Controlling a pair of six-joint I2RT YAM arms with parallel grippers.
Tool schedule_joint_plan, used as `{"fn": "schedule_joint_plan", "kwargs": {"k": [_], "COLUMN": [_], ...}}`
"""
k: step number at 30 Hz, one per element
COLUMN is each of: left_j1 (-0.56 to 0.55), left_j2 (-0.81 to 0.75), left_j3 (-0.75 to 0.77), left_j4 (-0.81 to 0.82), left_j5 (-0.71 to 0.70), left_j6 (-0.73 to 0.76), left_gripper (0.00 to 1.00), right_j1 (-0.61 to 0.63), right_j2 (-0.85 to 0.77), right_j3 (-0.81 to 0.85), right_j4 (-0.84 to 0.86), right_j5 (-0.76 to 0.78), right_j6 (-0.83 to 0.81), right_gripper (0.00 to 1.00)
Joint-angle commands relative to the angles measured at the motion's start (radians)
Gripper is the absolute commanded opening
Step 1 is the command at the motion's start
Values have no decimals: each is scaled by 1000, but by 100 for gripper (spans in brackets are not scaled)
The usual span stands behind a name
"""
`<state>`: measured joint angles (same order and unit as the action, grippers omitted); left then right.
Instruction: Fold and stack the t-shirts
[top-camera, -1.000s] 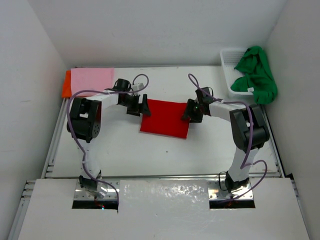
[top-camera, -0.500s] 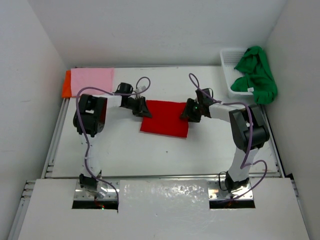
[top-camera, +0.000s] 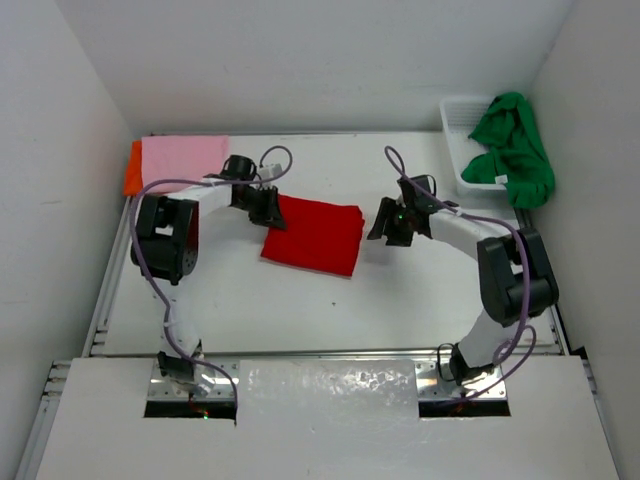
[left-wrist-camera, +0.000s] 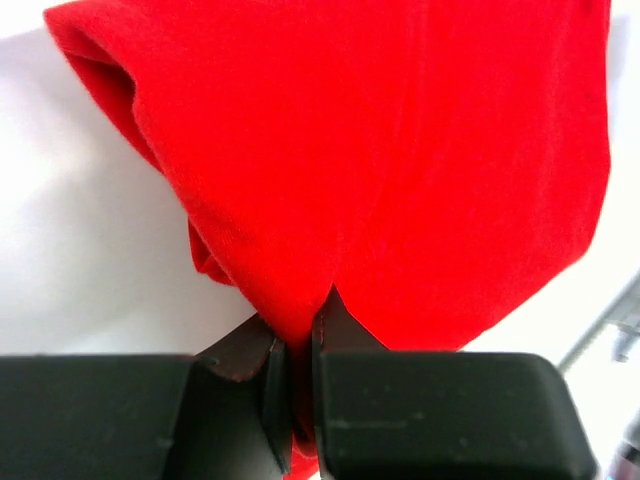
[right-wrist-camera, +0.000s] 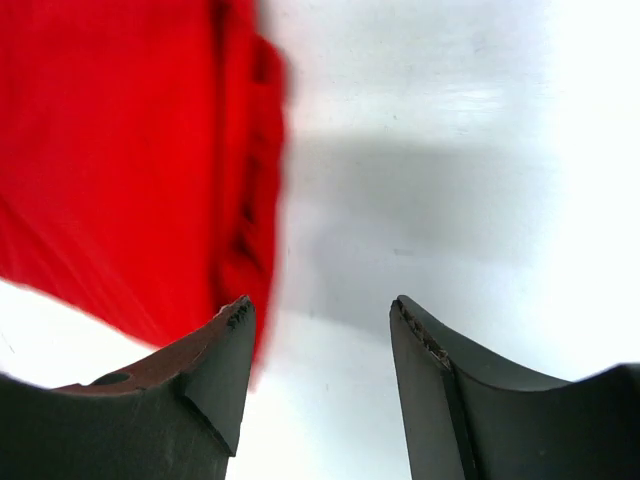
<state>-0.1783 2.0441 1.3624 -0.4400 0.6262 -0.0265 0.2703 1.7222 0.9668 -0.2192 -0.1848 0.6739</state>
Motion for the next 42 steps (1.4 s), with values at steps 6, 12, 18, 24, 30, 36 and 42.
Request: {"fn": "schedule_joint_plan", "kwargs": {"k": [6, 12, 18, 24, 30, 36, 42], "left_j1": [89, 141, 146, 161, 174, 218, 313], "left_j2": [-78, 20, 175, 225, 143, 117, 120], "left_j3": [226, 506, 811, 994, 960, 988, 1017], "left_j4": [-222, -344, -422, -437, -329, -289, -296], "left_j5": [-271, -406, -497, -528, -609, -622, -527], "left_j6": [227, 309, 329, 318, 339, 405, 379], "left_gripper": [0, 0, 0, 0, 0, 0, 0], "right_j1": [-36, -49, -49, -56, -57, -59, -59], "right_j2": [-125, -124, -108, -110, -125, -147, -153], "right_j3": [32, 47, 56, 56, 35, 32, 36], "right_j4": [-100, -104, -115, -149, -160, -170, -189], "right_j5": [70, 67, 73, 94, 102, 114, 127], "right_j6": [-91, -96, -105, -128, -129, -132, -139], "right_gripper": [55, 56, 56, 56, 56, 56, 56]}}
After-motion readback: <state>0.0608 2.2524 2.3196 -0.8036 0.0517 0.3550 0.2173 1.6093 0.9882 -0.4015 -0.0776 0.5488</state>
